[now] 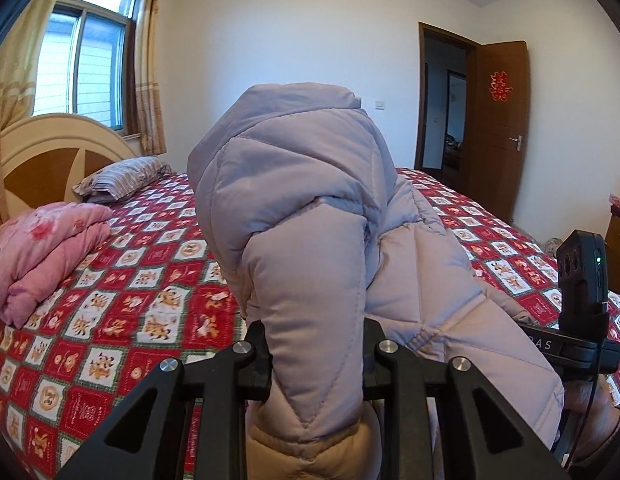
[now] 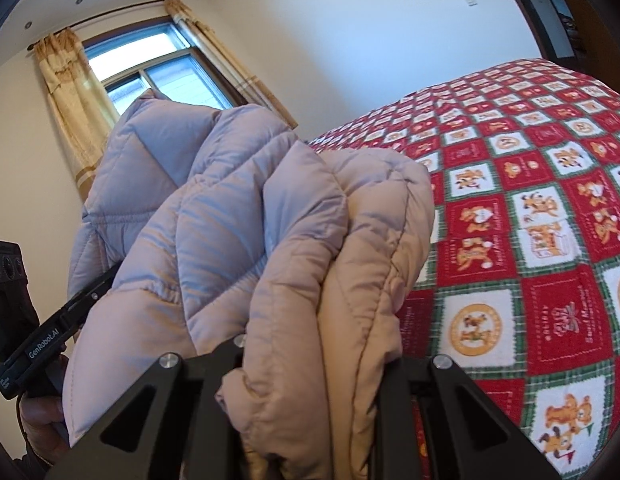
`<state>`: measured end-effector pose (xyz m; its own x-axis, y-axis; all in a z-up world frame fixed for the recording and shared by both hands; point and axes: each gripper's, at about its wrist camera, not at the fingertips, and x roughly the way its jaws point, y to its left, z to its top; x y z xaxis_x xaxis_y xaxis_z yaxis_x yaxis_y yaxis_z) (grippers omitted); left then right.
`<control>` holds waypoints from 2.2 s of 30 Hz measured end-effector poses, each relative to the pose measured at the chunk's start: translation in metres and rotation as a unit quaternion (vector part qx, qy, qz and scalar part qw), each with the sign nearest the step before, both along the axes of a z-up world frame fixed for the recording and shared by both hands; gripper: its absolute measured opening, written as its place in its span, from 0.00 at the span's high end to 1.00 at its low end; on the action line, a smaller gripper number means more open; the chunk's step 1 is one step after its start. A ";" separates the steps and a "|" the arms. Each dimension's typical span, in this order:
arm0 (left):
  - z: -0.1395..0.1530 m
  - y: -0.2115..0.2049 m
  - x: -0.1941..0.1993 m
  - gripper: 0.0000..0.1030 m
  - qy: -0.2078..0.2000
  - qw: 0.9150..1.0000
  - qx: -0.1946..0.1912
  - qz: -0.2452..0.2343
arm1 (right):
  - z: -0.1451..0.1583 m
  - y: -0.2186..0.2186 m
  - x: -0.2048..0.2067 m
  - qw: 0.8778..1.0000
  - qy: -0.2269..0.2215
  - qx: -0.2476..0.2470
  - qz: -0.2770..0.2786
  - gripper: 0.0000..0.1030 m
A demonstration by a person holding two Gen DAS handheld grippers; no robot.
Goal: Fold large clothes
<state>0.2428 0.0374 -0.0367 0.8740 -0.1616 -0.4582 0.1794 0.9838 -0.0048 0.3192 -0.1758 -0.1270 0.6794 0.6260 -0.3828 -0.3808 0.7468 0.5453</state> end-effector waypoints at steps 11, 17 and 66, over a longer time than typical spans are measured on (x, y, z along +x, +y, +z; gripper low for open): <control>-0.016 0.054 0.003 0.74 0.012 0.999 -0.018 0.036 | -0.002 0.055 0.016 0.999 0.014 -0.034 0.037 0.79; -0.031 0.080 0.007 0.74 0.025 0.998 -0.027 0.054 | -0.009 0.084 0.023 0.997 0.022 -0.053 0.055 0.79; -0.132 0.190 0.050 0.01 0.107 0.977 -0.047 0.177 | -0.055 0.179 0.057 0.976 0.068 -0.206 0.021 0.50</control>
<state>0.2929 0.2270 -0.1691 0.7690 0.0833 -0.6338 -0.1869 0.9774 -0.0984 0.3767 0.0032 -0.1821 0.5823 0.4267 -0.6920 -0.3610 0.8984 0.2502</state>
